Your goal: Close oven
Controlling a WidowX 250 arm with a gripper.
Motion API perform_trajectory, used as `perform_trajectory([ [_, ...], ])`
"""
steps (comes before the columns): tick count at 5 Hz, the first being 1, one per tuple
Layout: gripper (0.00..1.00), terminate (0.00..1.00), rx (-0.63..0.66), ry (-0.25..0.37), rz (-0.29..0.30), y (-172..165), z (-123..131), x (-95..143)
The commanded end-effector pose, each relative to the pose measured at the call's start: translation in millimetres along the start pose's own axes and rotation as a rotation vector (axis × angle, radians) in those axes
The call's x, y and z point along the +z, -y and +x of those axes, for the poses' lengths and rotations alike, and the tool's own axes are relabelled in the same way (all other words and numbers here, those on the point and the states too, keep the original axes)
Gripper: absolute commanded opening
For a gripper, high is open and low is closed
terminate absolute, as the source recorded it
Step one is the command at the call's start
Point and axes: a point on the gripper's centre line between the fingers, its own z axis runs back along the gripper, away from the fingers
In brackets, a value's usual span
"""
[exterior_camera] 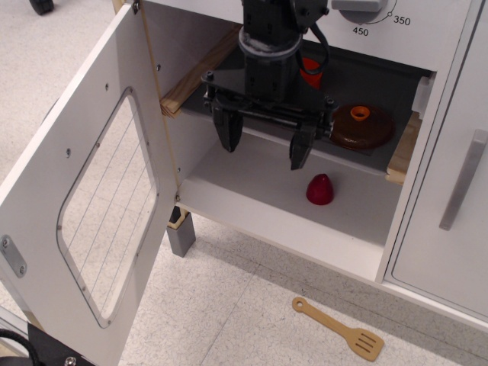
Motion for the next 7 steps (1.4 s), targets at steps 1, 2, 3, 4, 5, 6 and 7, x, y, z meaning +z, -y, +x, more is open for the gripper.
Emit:
perform_trajectory([
  [1,1.00,0.00,0.024,0.097,0.009,-68,-9,47],
  [2,1.00,0.00,0.042,0.124,0.031,-112,-11,62],
  [3,1.00,0.00,0.059,0.135,0.073,-147,-10,66],
  [4,1.00,0.00,0.106,0.030,0.063,-162,-5,50],
  [5,1.00,0.00,0.126,0.024,0.018,-156,-2,29],
  [6,1.00,0.00,0.153,-0.002,-0.003,-144,1,12],
  [7,1.00,0.00,0.187,-0.025,-0.019,-127,3,-1],
])
